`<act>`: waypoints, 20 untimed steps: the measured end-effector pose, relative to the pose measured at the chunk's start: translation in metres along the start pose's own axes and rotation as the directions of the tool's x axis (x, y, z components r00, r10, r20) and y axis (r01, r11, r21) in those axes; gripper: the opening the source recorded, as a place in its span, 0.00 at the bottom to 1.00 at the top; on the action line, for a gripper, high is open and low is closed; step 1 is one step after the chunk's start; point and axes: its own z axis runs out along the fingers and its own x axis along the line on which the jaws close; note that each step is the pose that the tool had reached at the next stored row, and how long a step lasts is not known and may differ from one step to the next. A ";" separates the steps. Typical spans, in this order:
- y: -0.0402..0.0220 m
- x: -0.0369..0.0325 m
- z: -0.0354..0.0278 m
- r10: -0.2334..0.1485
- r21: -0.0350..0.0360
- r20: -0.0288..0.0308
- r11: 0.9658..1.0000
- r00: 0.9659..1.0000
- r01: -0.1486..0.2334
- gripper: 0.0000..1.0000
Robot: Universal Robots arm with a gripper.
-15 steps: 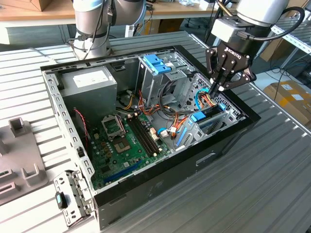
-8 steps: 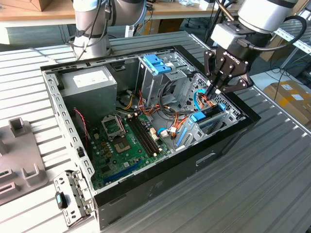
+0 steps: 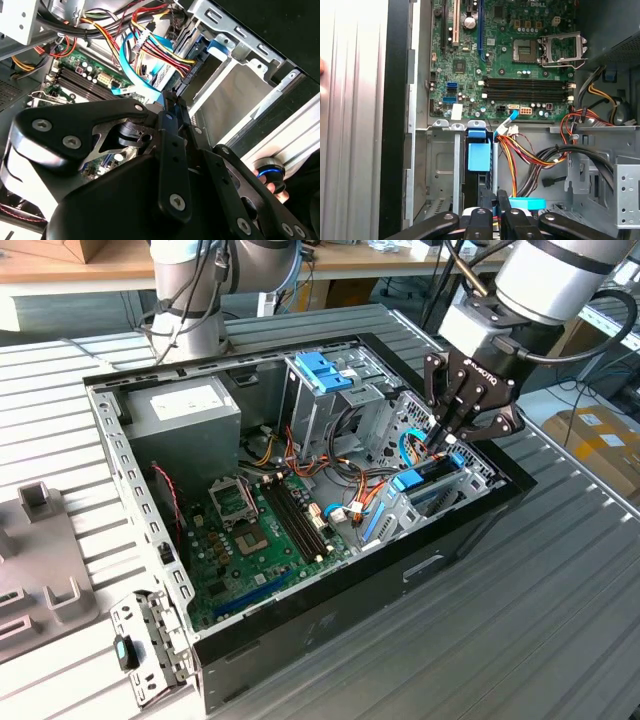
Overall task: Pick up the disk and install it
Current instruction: 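Insert the second disk wire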
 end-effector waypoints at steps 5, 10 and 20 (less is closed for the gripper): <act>0.0006 0.0011 0.0033 0.018 0.000 0.002 1.000 1.000 -0.018 0.16; -0.0001 0.0043 0.0067 0.036 0.000 0.003 0.999 0.999 -0.036 0.16; -0.0029 0.0051 0.0129 0.036 0.000 0.003 0.999 0.999 -0.036 0.16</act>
